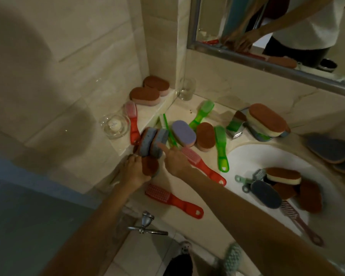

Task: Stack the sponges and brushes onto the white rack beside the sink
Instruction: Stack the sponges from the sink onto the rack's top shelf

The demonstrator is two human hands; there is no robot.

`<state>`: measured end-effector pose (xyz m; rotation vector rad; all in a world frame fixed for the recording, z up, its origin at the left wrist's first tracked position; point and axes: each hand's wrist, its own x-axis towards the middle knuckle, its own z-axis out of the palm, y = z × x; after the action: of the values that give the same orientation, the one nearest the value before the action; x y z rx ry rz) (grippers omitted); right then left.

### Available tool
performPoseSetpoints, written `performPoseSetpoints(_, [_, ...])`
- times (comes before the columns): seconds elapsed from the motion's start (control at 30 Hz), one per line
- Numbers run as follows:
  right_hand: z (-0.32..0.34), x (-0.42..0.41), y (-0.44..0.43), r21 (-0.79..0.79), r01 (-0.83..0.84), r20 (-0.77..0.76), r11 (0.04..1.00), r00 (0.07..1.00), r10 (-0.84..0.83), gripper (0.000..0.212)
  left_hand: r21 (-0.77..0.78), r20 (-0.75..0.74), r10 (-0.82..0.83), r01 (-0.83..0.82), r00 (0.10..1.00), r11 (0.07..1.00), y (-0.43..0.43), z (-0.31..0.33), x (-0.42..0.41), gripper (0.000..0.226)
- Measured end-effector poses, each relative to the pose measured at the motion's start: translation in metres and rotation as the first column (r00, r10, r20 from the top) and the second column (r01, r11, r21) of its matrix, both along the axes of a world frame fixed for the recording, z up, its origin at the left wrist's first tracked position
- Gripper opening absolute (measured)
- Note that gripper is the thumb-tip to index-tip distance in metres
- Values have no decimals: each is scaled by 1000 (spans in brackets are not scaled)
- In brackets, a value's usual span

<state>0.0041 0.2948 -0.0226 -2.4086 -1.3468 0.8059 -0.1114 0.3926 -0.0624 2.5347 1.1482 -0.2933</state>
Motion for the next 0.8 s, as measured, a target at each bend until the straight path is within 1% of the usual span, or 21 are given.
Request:
performPoseSetpoints(0.1, [5, 11, 28, -61, -45, 39, 997, 998, 48, 51, 8, 1, -9, 9, 1000, 1000, 7, 5, -2, 72])
performPoseSetpoints(0.17, [4, 17, 40, -82, -9, 7, 997, 1000, 9, 43, 27, 12, -26, 25, 1000, 999, 10, 10, -3, 64])
performPoseSetpoints(0.23, [5, 18, 47, -82, 63, -24, 995, 998, -65, 36, 52, 11, -37, 37, 999, 998, 10, 16, -5, 59])
performPoseSetpoints(0.3, [5, 18, 49, -82, 132, -27, 988, 991, -135, 39, 74, 8, -17, 16, 1000, 997, 8, 22, -6, 67])
performPoseSetpoints(0.37, [4, 19, 48, -82, 188, -6, 979, 982, -190, 48, 79, 18, 7, -8, 1000, 997, 8, 27, -6, 75])
performPoseSetpoints(0.43, [1, 20, 45, -96, 230, -27, 968, 972, -234, 55, 79, 20, 1, -2, 1000, 997, 9, 29, -6, 74])
performPoseSetpoints(0.47, [1, 20, 44, -89, 257, -53, 962, 963, -263, 54, 75, 33, -6, 3, 999, 997, 8, 29, -6, 73])
performPoseSetpoints(0.53, [-3, 21, 40, -23, 368, -109, 930, 923, -368, 40, 66, 77, 2, -7, 997, 998, 7, 29, -6, 69])
performPoseSetpoints(0.6, [-4, 20, 37, 57, 481, -145, 875, 871, -470, 35, 81, 111, 2, -11, 994, 997, 6, 30, -6, 62])
performPoseSetpoints(0.67, [-4, 21, 32, 101, 489, -167, 866, 867, -470, 30, 104, 149, -1, -15, 989, 995, 3, 33, -5, 49])
performPoseSetpoints(0.73, [3, 25, 23, 160, 491, -171, 856, 868, -466, 18, 76, 259, 32, -53, 965, 996, 0, 39, -2, 41])
performPoseSetpoints(0.8, [15, 31, 11, 243, 535, -178, 809, 845, -505, 28, 59, 366, 73, -101, 928, 993, -5, 51, 4, 40])
